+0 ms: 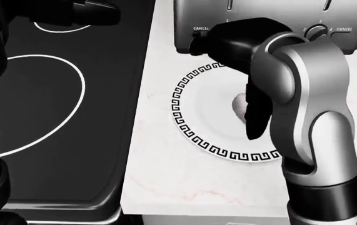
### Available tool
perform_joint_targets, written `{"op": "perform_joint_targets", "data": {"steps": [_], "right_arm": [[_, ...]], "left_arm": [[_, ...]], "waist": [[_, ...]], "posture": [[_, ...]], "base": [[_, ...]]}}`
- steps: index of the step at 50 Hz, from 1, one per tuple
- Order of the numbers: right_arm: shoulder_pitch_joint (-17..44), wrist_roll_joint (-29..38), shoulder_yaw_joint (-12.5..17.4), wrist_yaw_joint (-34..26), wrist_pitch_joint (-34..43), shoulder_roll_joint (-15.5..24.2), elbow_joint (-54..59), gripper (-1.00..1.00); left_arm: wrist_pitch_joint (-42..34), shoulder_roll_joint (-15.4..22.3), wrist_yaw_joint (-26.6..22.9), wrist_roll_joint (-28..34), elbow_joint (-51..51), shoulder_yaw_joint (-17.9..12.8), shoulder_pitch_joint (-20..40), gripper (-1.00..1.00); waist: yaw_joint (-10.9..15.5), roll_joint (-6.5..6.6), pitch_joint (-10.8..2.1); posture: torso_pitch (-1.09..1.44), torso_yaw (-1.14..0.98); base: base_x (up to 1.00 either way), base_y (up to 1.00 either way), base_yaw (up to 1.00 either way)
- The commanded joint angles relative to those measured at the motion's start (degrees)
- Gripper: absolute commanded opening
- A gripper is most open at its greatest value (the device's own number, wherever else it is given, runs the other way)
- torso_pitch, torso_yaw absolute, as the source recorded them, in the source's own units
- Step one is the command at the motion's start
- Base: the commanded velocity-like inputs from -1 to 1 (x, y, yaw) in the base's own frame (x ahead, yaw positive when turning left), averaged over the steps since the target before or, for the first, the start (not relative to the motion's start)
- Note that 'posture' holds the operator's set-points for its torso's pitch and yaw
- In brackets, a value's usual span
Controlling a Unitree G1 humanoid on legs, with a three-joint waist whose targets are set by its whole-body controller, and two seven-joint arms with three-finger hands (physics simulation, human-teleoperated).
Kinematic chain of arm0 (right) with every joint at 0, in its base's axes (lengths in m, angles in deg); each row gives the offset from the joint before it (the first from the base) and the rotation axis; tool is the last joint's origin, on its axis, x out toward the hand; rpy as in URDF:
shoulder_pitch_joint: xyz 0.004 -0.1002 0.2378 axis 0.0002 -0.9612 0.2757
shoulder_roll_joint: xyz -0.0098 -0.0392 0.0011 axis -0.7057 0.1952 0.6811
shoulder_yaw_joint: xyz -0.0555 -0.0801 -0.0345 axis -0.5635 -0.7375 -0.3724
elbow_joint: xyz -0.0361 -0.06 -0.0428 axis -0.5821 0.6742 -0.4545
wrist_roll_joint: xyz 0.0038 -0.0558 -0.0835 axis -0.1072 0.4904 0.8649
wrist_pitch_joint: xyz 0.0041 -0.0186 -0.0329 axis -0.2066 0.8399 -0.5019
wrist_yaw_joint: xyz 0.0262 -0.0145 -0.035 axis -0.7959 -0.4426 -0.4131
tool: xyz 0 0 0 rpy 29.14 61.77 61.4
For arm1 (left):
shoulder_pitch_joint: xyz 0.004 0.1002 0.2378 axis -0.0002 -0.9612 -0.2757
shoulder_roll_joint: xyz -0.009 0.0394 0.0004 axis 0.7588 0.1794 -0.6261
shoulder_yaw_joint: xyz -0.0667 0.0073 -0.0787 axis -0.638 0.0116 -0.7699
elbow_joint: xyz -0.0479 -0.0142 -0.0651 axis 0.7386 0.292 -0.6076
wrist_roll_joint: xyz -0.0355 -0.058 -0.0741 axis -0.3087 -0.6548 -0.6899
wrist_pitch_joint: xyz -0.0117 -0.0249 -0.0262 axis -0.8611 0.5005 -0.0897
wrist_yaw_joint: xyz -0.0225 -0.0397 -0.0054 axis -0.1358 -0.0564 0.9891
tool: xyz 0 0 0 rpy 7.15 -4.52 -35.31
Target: Pick the garlic from the pan and place it on the plate.
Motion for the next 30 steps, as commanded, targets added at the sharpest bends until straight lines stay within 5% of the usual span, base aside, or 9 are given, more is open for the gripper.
{"op": "perform_joint_targets", "data": {"steps": [1, 17, 30], "right_arm": [[1.82, 0.20, 0.55, 1.03, 0.04, 0.36, -1.73, 1.00], [2.84, -1.40, 2.00, -0.92, 1.67, 1.63, -4.57, 1.00], [4.28, -10.06, 6.20, 2.64, 13.94, 5.84, -9.09, 1.00]], "left_arm": [[1.84, 0.58, 0.30, 0.32, -1.30, -0.41, 1.87, 1.00], [1.27, 0.65, 0.19, 0.32, -1.50, -0.41, 2.40, 1.00], [0.94, 0.35, 0.36, 0.53, -2.00, 0.07, 2.21, 1.00]], "waist": [[-0.01, 0.04, -1.75], [0.04, -0.02, -1.71], [0.20, -0.37, -1.59]], "posture": [[0.00, 0.00], [0.00, 0.00], [0.00, 0.00]], "base": [[0.00, 0.00, 0.00], [0.00, 0.00, 0.00], [0.00, 0.00, 0.00]]}}
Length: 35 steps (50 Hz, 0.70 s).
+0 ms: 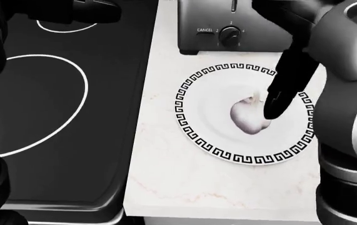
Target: Pick the garlic from the pan and place it on the plate.
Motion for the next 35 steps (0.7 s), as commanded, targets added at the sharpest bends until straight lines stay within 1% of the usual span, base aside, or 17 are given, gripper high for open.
{"op": "perform_joint_targets", "data": {"steps": [1, 3, 4, 6, 12, 15, 23, 29, 35], "right_arm": [[1.62, -1.33, 0.84, 2.17, 2.21, 1.48, -1.41, 1.00], [2.46, -2.11, 1.77, 2.20, 4.80, 2.65, -1.79, 1.00], [2.73, -2.56, 1.73, 2.23, 5.85, 2.99, -2.00, 1.00], [3.84, -4.02, 2.60, 2.33, 9.19, 3.55, -2.62, 1.00], [5.57, -7.36, 3.28, 3.60, 15.27, 6.23, -3.68, 1.00], [5.84, -8.33, 3.04, 4.15, 17.28, 7.42, -3.77, 1.00], [7.58, -10.48, 3.56, 5.73, 21.76, 10.19, -3.02, 1.00], [9.05, -11.37, 4.53, 5.68, 25.55, 12.94, -3.57, 1.00], [10.37, -12.95, 5.65, 7.19, 28.80, 15.32, -3.52, 1.00]], "left_arm": [[1.73, 0.29, 0.37, 0.56, -1.51, -0.03, 1.58, 1.00], [1.07, 0.56, 0.05, 0.64, -1.61, -0.18, 2.32, 1.00], [1.12, 0.60, 0.02, 0.67, -1.47, -0.23, 2.43, 1.00], [1.48, 0.26, 0.22, 0.84, -1.49, 0.00, 1.96, 1.00], [1.40, 0.10, 0.06, 1.12, -1.46, 0.03, 2.19, 1.00], [1.52, 0.00, 0.03, 1.21, -1.62, 0.04, 1.77, 1.00], [1.48, -0.08, -0.04, 1.41, -1.45, 0.08, 2.02, 1.00], [0.92, 0.01, -0.23, 1.64, -1.42, 0.17, 2.88, 1.00], [0.20, 0.32, -0.62, 1.86, -1.81, 0.11, 3.41, 1.00]], "waist": [[-0.03, -0.01, -1.60], [0.02, -0.07, -1.64], [0.05, -0.09, -1.67], [0.08, -0.13, -1.64], [0.15, -0.21, -1.45], [0.17, -0.27, -1.38], [0.28, -0.40, -1.34], [0.38, -0.49, -1.24], [0.46, -0.59, -1.15]], "posture": [[0.00, 0.00], [0.00, 0.00], [0.00, 0.00], [0.00, 0.00], [0.00, 0.00], [0.00, 0.00], [0.00, 0.00], [0.00, 0.00], [0.00, 0.00]], "base": [[0.00, 0.00, 0.00], [0.00, 0.00, 0.00], [0.00, 0.00, 0.00], [0.00, 0.00, 0.00], [0.00, 0.00, 0.00], [0.00, 0.00, 0.00], [0.00, 0.00, 0.00], [0.00, 0.00, 0.00], [0.00, 0.00, 0.00]]}}
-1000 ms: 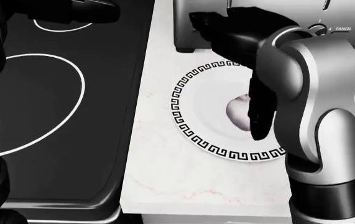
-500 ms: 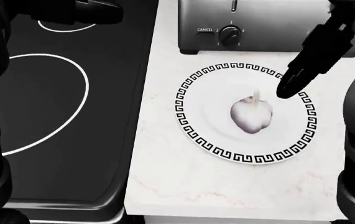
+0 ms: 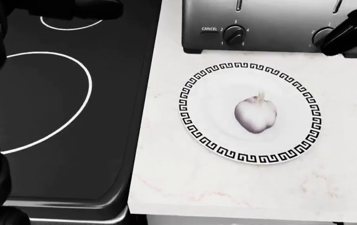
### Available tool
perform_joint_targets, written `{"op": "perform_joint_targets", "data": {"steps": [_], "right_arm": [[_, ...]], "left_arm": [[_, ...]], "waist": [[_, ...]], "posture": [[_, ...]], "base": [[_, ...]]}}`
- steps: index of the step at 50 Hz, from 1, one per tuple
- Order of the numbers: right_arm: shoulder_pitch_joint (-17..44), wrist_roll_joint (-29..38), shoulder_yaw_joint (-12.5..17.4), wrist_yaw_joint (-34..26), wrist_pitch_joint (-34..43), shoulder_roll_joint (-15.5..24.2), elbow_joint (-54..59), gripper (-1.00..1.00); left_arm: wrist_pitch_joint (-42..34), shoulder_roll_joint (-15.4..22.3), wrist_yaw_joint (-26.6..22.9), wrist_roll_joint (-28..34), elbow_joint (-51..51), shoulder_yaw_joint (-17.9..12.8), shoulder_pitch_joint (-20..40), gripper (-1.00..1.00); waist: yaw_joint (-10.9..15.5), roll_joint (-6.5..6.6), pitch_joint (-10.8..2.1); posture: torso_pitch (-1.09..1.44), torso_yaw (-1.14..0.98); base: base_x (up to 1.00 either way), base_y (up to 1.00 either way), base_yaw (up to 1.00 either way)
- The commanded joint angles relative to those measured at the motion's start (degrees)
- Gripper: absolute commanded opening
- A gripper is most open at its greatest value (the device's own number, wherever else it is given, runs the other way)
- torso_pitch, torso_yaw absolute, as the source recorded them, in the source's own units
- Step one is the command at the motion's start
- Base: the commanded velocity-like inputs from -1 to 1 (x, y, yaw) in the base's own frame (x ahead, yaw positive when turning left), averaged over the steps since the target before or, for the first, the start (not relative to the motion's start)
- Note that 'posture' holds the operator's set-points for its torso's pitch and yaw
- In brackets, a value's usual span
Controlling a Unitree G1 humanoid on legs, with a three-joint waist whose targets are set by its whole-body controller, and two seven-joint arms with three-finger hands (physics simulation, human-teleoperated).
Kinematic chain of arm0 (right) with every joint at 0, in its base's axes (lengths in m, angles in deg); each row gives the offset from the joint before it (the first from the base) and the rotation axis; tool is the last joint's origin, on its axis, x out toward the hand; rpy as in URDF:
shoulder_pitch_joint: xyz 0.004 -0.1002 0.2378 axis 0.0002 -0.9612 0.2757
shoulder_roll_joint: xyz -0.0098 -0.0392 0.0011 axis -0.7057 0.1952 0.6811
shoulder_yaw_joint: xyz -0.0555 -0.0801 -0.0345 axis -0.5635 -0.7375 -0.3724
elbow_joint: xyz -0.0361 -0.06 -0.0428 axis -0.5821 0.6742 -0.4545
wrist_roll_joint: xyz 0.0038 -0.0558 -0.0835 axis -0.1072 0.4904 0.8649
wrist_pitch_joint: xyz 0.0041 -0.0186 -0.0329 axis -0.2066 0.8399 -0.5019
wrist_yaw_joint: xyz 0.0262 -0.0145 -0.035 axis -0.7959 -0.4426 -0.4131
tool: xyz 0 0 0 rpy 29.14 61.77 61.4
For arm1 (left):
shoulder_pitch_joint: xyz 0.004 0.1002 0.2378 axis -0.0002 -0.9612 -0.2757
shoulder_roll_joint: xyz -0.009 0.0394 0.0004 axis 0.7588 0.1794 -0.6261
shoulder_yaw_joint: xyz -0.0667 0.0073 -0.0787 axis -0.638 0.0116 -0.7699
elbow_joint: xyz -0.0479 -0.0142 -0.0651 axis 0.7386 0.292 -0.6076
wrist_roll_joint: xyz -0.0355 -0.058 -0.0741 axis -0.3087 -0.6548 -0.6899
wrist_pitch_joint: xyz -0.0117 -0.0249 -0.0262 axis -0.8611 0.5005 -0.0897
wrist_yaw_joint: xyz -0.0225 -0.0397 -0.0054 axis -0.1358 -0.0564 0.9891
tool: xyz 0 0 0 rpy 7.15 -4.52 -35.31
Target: Pick the garlic from the pan and place it on the plate.
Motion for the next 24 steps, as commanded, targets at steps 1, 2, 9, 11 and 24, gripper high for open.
{"op": "perform_joint_targets", "data": {"steps": [1, 2, 9, 11, 24], "right_arm": [[2.08, -0.51, 0.57, 1.33, 1.06, 1.27, -1.56, 1.00], [2.01, -0.72, 0.63, 1.39, 1.67, 1.61, -1.92, 1.00], [2.37, -3.82, 2.61, 1.59, 6.24, 5.35, -4.02, 1.00], [2.38, -4.79, 2.62, 2.29, 6.83, 6.02, -4.05, 1.00], [2.83, -8.50, 2.93, 5.38, 9.83, 10.23, -3.91, 1.00]], "left_arm": [[1.14, 0.63, 0.07, 0.42, -1.59, -0.41, 2.40, 1.00], [1.06, 0.65, 0.04, 0.46, -1.48, -0.36, 2.59, 1.00], [0.17, -0.32, -0.01, 1.19, -3.25, 0.60, 2.07, 1.00], [0.95, -0.44, 0.01, 1.32, -2.27, 0.42, 2.05, 1.00], [1.05, -0.43, -0.58, 2.03, -1.93, 0.37, 2.40, 1.00]], "waist": [[0.05, -0.16, -1.71], [0.04, -0.18, -1.70], [0.16, -0.39, -1.49], [0.22, -0.43, -1.44], [0.29, -0.62, -1.41]], "posture": [[0.00, 0.00], [0.00, 0.00], [0.00, 0.00], [0.00, 0.00], [0.00, 0.00]], "base": [[0.00, 0.00, 0.00], [0.00, 0.00, 0.00], [0.00, 0.00, 0.00], [0.00, 0.00, 0.00], [0.00, 0.00, 0.00]]}}
